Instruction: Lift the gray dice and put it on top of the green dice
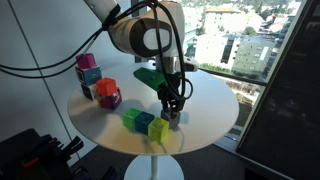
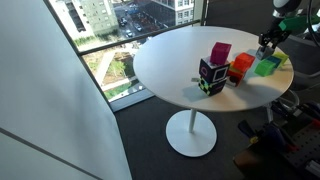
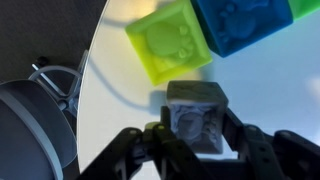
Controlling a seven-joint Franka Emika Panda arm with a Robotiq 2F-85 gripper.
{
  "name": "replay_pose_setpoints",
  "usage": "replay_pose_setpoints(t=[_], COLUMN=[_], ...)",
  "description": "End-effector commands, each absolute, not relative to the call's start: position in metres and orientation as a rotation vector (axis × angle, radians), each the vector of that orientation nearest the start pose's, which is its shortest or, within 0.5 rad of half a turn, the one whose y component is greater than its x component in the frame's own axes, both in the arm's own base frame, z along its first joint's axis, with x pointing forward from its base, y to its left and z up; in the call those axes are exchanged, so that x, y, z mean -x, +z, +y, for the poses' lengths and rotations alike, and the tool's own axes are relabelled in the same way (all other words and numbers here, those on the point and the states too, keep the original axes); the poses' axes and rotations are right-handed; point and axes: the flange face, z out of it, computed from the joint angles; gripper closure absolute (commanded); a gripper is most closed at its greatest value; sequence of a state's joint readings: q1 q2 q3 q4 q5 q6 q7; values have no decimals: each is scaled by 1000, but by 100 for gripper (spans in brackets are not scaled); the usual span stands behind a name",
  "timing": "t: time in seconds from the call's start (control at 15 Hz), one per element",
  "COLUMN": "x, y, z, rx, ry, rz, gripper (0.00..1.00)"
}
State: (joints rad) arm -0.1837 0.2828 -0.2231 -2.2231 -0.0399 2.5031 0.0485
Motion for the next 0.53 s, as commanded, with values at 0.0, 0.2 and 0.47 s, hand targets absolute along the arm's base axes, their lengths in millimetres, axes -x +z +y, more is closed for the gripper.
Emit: replay_pose_setpoints(t=[0.0, 0.2, 0.47], x=[-512, -515, -518], y=[268, 279, 303], z=[-217, -214, -207], rx=[3147, 3148, 3146], ry=[6, 3, 9], rz=[674, 653, 612], gripper=[73, 73, 73])
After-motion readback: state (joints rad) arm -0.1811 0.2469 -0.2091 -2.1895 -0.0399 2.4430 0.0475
